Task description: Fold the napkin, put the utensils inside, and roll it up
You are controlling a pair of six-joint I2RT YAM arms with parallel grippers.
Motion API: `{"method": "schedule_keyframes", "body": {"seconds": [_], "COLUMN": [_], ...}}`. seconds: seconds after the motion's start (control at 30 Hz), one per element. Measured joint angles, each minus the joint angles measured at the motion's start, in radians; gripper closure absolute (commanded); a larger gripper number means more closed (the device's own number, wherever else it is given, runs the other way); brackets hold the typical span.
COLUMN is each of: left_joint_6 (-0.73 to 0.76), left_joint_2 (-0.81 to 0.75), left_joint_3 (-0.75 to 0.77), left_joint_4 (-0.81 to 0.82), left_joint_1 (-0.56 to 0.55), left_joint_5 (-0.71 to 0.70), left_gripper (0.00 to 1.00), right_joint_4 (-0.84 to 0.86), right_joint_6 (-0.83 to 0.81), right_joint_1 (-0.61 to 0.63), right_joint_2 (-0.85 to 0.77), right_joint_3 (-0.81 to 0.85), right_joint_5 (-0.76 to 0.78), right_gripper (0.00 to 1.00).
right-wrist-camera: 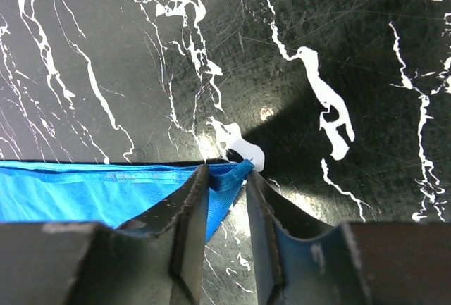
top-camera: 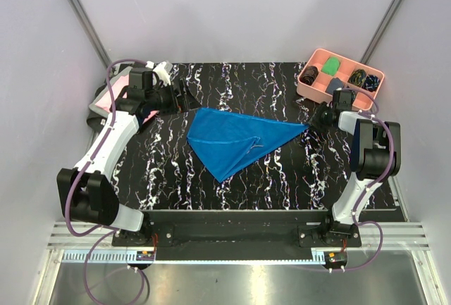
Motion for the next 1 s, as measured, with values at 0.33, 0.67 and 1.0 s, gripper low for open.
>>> {"method": "schedule_keyframes", "body": {"seconds": [0.33,0.67,1.0], "left_joint_6": [0.0,0.0,0.0], "left_joint_2": [0.0,0.0,0.0], "left_joint_3": [0.0,0.0,0.0], "left_joint_4": [0.0,0.0,0.0], "left_joint_1": [0.0,0.0,0.0], "left_joint_5": [0.0,0.0,0.001], "left_gripper": [0.01,0.01,0.01], "right_joint_4": [0.001,0.0,0.036], "right_joint_6": [0.01,0.008,0.044], "right_joint_1": [0.0,0.009,0.279], "right_joint_2": [0.023,-0.061,-0.264], "right_joint_3": [0.011,0.026,0.027], "right_joint_5": [-0.015,-0.141,-0.212], "right_gripper": [0.97,1.0,1.0]}}
